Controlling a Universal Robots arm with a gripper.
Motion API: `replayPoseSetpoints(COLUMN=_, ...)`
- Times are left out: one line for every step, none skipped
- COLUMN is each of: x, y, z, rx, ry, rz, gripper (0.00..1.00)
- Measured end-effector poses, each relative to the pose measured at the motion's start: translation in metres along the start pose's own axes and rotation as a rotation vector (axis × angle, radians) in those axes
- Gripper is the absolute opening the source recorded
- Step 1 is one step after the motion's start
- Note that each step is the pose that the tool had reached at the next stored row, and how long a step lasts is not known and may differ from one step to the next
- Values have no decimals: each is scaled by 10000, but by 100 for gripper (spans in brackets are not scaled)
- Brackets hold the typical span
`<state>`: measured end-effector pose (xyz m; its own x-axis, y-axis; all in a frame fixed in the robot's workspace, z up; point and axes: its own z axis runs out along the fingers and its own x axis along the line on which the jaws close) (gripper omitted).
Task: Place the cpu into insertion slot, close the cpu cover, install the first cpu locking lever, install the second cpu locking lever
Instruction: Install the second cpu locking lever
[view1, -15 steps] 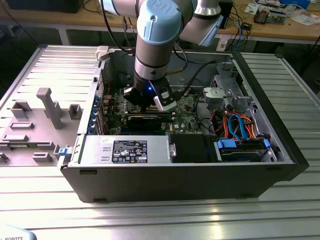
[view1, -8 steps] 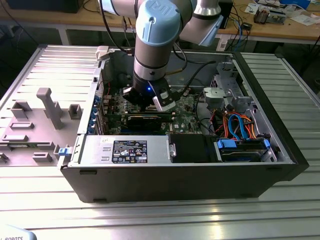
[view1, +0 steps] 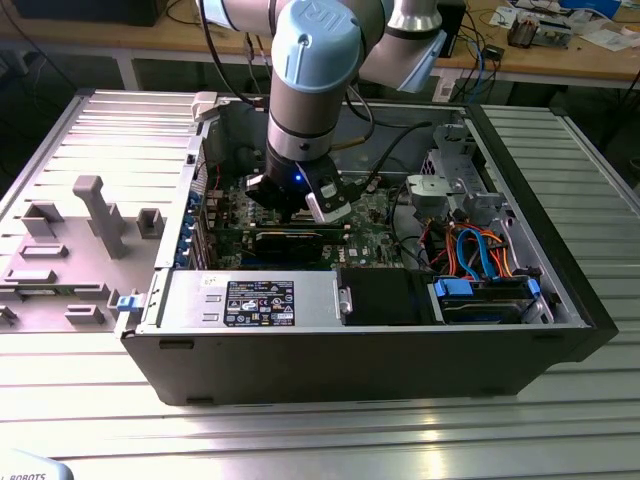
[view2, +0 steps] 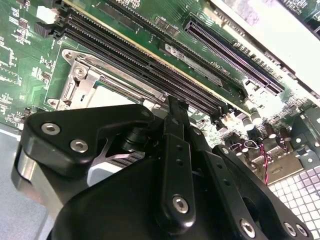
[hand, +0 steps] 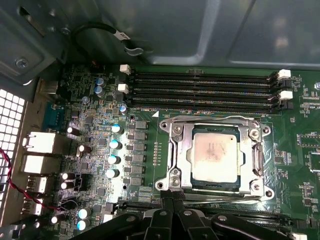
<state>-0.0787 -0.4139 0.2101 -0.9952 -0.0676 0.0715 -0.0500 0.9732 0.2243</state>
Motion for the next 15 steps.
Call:
replayPoseSetpoints(x=0, y=-3, z=-1, rx=0, ry=0, rz=0, gripper=11)
replayPoseSetpoints(x=0, y=-5, z=-1, rx=0, ry=0, rz=-1, gripper=11)
replayPoseSetpoints(x=0, y=-10, z=-2, rx=0, ry=0, rz=-1, gripper=11)
replayPoseSetpoints(x=0, y=-16, z=-4, rx=-1, ry=0, rz=-2, gripper=11)
replayPoseSetpoints(x=2, y=-30, z=-7, rx=-2, ry=0, rz=-1, gripper=11)
replayPoseSetpoints(x=3, y=-39, z=-9, rx=-3, ry=0, rz=-1, gripper=11)
replayPoseSetpoints(x=4, y=-43, z=-10, rx=-3, ry=-1, rz=1, gripper=11)
replayPoseSetpoints(x=5, y=-46, z=-11, rx=-2, ry=0, rz=2, gripper=11)
replayPoseSetpoints(x=5, y=-47, z=-11, rx=-2, ry=0, rz=2, gripper=11)
replayPoseSetpoints(x=5, y=-49, z=-11, rx=-3, ry=0, rz=0, gripper=11)
replayPoseSetpoints(x=6, y=-51, z=-11, rx=-6, ry=-1, rz=-1, gripper=11)
replayPoseSetpoints(x=9, y=-51, z=-11, rx=-12, ry=0, rz=-7, gripper=11)
replayPoseSetpoints(x=15, y=-53, z=-11, rx=-19, ry=1, rz=-12, gripper=11)
replayPoseSetpoints(x=30, y=-57, z=-6, rx=-49, ry=9, rz=-57, gripper=11)
replayPoseSetpoints(x=35, y=-58, z=-1, rx=-77, ry=11, rz=-73, gripper=11)
